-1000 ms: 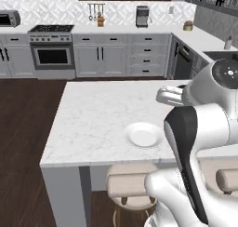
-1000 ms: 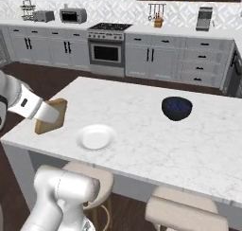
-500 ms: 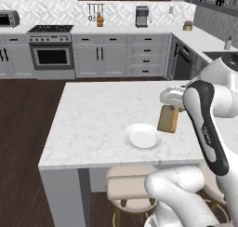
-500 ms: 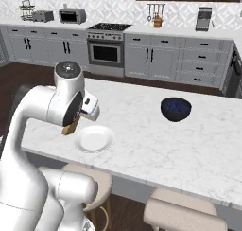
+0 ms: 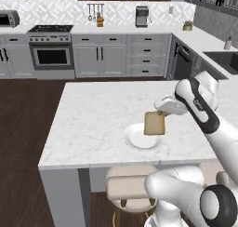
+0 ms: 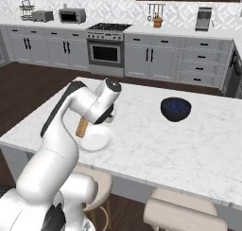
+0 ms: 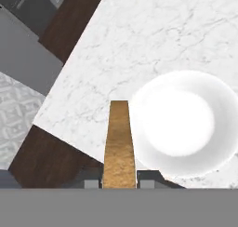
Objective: Start the toaster. Once the lever pops up, take the bread to the plate on the dining counter.
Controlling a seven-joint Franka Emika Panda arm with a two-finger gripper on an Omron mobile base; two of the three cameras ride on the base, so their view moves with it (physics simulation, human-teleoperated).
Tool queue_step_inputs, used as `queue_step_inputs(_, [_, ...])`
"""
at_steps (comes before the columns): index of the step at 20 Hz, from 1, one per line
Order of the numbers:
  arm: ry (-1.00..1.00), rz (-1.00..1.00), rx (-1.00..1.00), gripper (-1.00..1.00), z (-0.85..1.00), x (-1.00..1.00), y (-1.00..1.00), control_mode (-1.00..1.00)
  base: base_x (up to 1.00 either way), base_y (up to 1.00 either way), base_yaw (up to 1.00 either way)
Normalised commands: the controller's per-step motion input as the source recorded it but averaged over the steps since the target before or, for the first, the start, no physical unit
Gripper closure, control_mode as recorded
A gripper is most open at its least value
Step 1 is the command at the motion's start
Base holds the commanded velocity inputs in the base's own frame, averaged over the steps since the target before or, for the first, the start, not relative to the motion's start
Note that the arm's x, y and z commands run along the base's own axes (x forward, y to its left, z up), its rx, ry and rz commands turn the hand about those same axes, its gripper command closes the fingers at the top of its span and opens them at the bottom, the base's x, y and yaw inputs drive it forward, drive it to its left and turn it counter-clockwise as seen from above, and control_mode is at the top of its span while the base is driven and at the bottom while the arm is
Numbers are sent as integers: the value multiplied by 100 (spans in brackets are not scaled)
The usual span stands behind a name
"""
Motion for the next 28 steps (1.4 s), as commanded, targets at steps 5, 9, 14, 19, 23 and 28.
queue_step_inputs(5, [0, 33, 1, 100, -82, 87, -16, -100, 0, 0, 0])
queue_step_inputs(9, [-3, 25, 0, 100, -76, 35, -1, -100, 0, 0, 0])
queue_step_inputs(14, [-18, 11, 0, 100, -66, 0, 1, -100, 0, 0, 0])
queue_step_inputs(19, [-14, 3, 0, -100, -61, 9, 18, -100, 0, 0, 0])
queue_step_inputs(23, [-16, 0, 0, -100, -44, 9, 39, -100, 0, 0, 0])
queue_step_inputs(28, [-25, -6, -16, -100, 0, 0, 6, -100, 0, 0, 0])
